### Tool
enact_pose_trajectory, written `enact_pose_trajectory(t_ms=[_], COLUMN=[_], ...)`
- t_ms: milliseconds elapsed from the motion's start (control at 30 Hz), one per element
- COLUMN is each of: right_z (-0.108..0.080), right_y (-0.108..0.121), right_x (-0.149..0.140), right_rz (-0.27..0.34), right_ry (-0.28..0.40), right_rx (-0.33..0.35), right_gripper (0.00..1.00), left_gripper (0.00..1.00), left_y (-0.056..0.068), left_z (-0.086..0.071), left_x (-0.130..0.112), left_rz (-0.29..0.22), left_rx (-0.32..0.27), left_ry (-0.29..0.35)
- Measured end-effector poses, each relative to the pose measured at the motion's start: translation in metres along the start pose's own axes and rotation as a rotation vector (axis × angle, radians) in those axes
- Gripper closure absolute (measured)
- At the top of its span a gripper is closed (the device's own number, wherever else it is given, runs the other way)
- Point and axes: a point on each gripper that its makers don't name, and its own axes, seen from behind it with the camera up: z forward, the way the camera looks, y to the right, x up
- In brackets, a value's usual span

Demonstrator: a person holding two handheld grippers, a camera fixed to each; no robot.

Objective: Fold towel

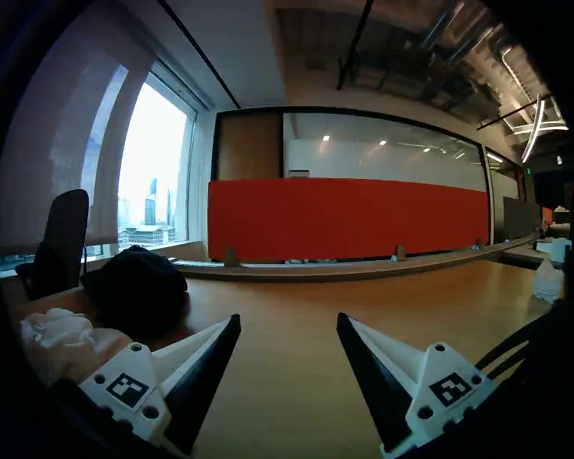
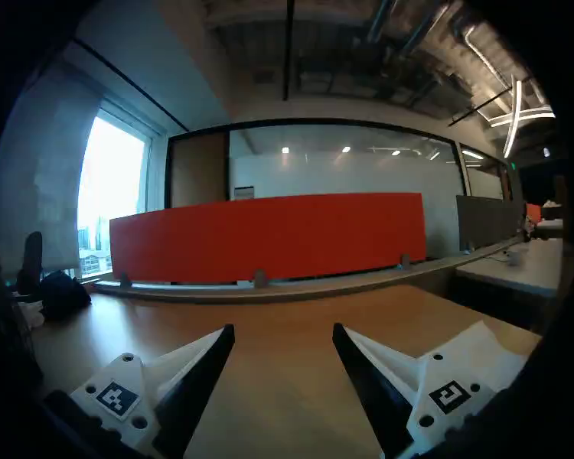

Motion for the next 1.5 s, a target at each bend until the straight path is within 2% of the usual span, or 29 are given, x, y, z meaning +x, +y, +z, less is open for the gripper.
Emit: enact_pose_trajectory(t_ms=[267,667,1000,1500], right_z=[0.002,0.004,0.005,0.003], right_y=[0.004,-0.005,-0.011,-0.006], right_x=[-0.013,-0.023,-0.025,-0.022], right_rz=[-0.002,-0.008,-0.050,-0.076], right_ry=[-0.007,-0.016,-0.019,-0.007], right_rx=[-0.017,0.009,0.036,0.027], right_gripper=[0.00,0.00,0.00,0.00], left_gripper=[0.07,0.07,0.07,0.07], left_y=[0.000,0.001,0.001,0.001], left_z=[0.000,0.000,0.000,-0.001], left_x=[0.000,0.000,0.000,-0.001], left_rz=[0.000,0.000,0.000,0.000], left_rx=[0.000,0.000,0.000,0.000], left_ry=[0.000,0.000,0.000,0.000])
